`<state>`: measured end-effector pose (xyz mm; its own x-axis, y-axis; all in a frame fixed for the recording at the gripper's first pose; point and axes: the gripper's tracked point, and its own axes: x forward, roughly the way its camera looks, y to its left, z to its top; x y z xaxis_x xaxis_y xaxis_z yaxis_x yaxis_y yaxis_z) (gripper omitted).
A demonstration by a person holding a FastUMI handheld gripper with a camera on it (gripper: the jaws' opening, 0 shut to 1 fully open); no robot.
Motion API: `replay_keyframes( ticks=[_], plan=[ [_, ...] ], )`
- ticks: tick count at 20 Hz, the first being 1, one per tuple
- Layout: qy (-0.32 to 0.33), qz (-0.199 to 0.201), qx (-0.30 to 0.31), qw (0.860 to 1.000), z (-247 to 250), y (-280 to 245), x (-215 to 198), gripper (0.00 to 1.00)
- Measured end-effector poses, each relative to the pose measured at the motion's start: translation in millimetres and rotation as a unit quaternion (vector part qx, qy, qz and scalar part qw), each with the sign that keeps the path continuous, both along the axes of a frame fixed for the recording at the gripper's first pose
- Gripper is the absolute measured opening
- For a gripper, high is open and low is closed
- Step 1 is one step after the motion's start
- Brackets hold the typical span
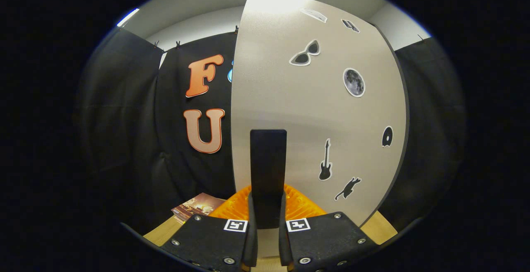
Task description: Open the shoe cabinet door, grab the shoes and put them into the shoe cabinet, then close the shoe cabinet door.
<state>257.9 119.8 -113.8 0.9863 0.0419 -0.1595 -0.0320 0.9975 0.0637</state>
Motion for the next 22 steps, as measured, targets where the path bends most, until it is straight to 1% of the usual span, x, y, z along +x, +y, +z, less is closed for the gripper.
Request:
replay_keyframes(
  ticks=[3, 7, 22],
  plan=[
    [0.002, -0.010, 0.003, 1.000, 1.3, -6.3, -14.4, 0.20],
    [0.006, -0.023, 0.003, 1.000, 0.2, -14.2, -23.9, 0.20],
    [0.014, -0.062, -0.004, 0.998, -0.7, -36.9, -40.8, 0.19]
  ],
)
